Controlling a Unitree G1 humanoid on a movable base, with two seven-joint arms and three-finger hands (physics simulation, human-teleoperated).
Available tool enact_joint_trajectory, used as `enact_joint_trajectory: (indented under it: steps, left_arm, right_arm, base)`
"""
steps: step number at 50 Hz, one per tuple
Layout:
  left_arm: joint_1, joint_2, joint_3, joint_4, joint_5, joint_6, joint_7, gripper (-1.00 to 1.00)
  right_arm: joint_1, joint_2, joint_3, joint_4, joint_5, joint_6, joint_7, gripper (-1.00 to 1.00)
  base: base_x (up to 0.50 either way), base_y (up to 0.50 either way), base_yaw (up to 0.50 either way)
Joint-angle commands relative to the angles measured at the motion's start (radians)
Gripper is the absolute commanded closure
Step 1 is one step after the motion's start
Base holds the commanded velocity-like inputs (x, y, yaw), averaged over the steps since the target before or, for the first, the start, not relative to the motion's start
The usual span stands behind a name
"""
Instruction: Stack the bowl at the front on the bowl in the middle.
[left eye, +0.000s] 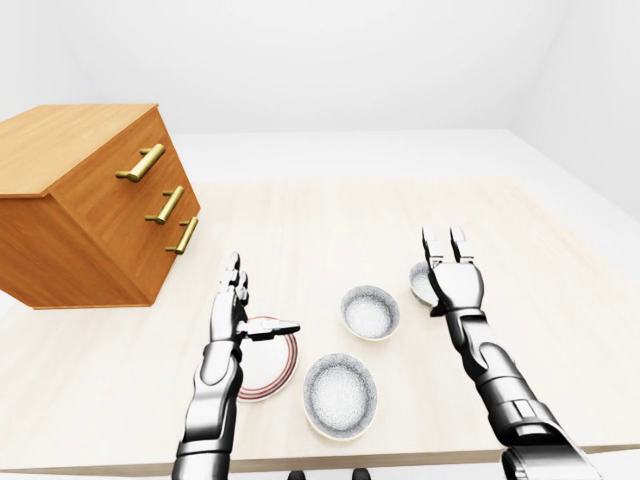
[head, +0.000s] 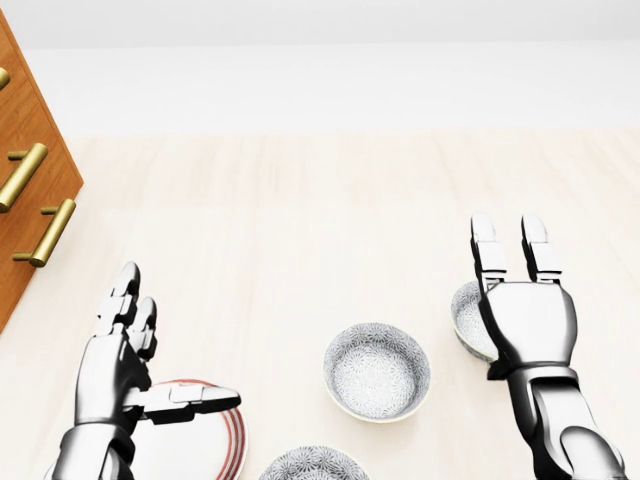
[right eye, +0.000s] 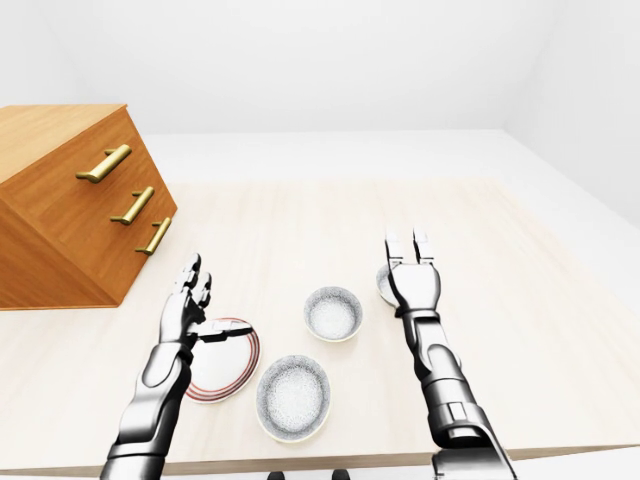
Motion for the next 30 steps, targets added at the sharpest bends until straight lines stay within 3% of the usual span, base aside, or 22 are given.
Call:
enact_joint_trajectory:
  steps: [1, 3, 5, 8, 12, 22, 23, 24, 25, 30]
  left_arm:
    - [-0.004, 0.002, 0.006, -0.01, -0.012, 0.018, 0.004, -1.0]
    - [-0.002, 0.002, 0.005, -0.021, -0.015, 0.031, 0.003, -1.0]
    - [-0.005, 0.002, 0.007, -0.009, -0.017, 0.024, 0.001, -1.0]
    - [0.002, 0.001, 0.003, -0.033, -0.02, 0.044, 0.001, -1.0]
    - [0.006, -0.001, 0.002, -0.022, -0.022, 0.037, -0.004, -1.0]
    - [0.008, -0.004, 0.001, -0.026, -0.035, 0.045, -0.007, -1.0]
    - [0.012, -0.004, 0.0, -0.041, -0.037, 0.045, -0.005, -1.0]
    - [0.013, -0.004, 0.0, -0.045, -0.037, 0.045, -0.005, -1.0]
    - [0.014, -0.005, -0.001, -0.048, -0.038, 0.045, -0.005, -1.0]
    - [0.015, -0.006, -0.002, -0.035, -0.038, 0.045, -0.008, -1.0]
  right_arm:
    - [-0.136, 0.012, 0.065, 0.293, -0.038, 0.0, 0.0, -1.0]
    - [-0.186, 0.01, 0.076, 0.407, -0.034, 0.0, 0.0, -1.0]
    - [-0.209, 0.007, 0.092, 0.474, -0.036, 0.0, 0.0, -1.0]
    - [-0.224, 0.008, 0.103, 0.538, -0.028, 0.0, 0.0, -1.0]
    - [-0.222, 0.01, 0.117, 0.58, -0.018, 0.0, 0.0, -1.0]
    - [-0.239, -0.009, 0.107, 0.63, 0.017, 0.0, 0.0, -1.0]
    - [-0.241, -0.014, 0.106, 0.635, 0.02, 0.0, 0.0, -0.11]
    - [-0.242, -0.016, 0.106, 0.636, 0.023, 0.0, 0.0, 0.31]
    - [-0.242, -0.018, 0.104, 0.639, 0.028, 0.0, 0.0, 1.0]
    - [-0.248, -0.035, 0.094, 0.619, 0.051, 0.0, 0.0, 1.0]
  base:
    - [0.0, 0.0, 0.0]
    - [0.0, 0.0, 0.0]
    - [0.0, 0.0, 0.0]
    - [0.0, 0.0, 0.0]
    - [0.0, 0.0, 0.0]
    - [0.0, 0.0, 0.0]
    - [0.0, 0.0, 0.0]
    - [0.0, 0.0, 0.0]
    - [0.0, 0.0, 0.0]
    - [0.0, 0.0, 0.0]
